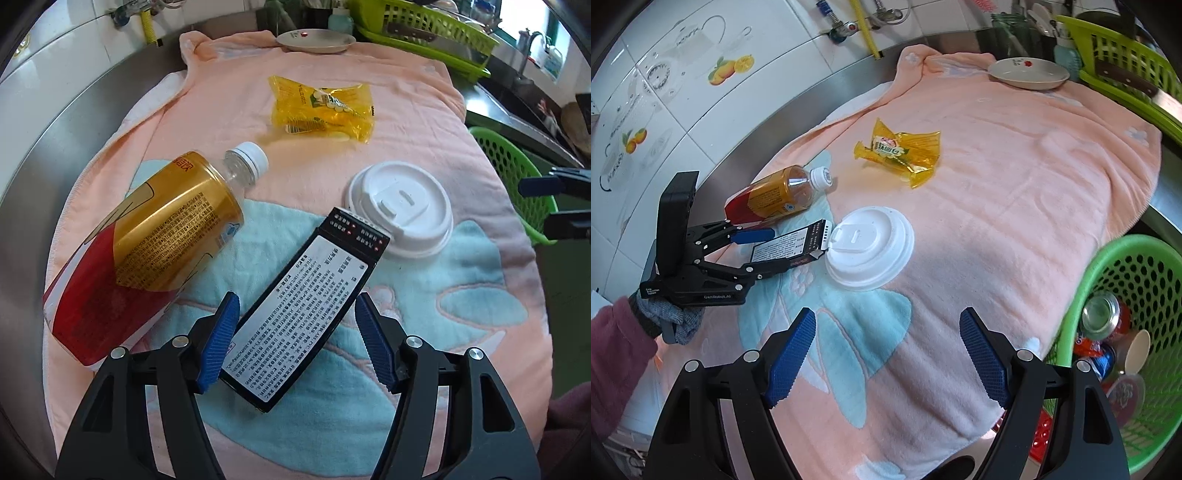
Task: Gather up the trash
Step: 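Lift the battery box with the left gripper while the right gripper grasps the white cup lid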
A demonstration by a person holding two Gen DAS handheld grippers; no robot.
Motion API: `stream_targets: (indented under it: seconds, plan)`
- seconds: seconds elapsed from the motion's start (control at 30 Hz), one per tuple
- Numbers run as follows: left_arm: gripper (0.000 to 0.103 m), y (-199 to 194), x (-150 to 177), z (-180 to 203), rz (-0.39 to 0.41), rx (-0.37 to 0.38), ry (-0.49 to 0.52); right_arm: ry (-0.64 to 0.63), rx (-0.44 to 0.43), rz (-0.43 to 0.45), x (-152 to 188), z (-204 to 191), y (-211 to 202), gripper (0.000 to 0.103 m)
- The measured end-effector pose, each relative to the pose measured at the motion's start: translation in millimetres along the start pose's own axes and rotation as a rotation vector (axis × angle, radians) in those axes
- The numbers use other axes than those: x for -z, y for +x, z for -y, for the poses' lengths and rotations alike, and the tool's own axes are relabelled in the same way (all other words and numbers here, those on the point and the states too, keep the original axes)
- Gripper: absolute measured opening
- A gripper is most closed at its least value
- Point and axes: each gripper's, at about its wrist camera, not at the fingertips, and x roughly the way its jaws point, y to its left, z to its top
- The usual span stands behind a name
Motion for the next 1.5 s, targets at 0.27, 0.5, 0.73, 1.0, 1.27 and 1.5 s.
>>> stream_targets:
  seconds: [0.27, 0.5, 0.73, 1.0, 1.27, 1.5]
  plan:
    - [0.054, -4, 9, -3, 0.030, -0.038, -0.024, -0.058, 0.004, -0.025, -13, -9, 19, 0.077]
    - [0.040, -18, 22, -9, 0.068, -0.088, -0.139, -0.129, 0.035, -0.036, -31, -24, 44, 0.079]
    - [0.028, -30, 27, -8, 0.099, -0.075, -0.224, -0.216, 0.083, -0.061, -43, -48, 74, 0.079]
    - [0.064, -29, 30, -5, 0.095, -0.071, -0.207, -0.262, 0.142, -0.081, -47, -51, 98, 0.083]
    - [0.064, -17, 31, -11, 0.041, -0.081, -0.182, -0.249, 0.144, -0.077, -49, -50, 100, 0.084]
    - [0.064, -6, 35, -8, 0.007, -0.078, -0.165, -0.265, 0.157, -0.064, -45, -50, 97, 0.078]
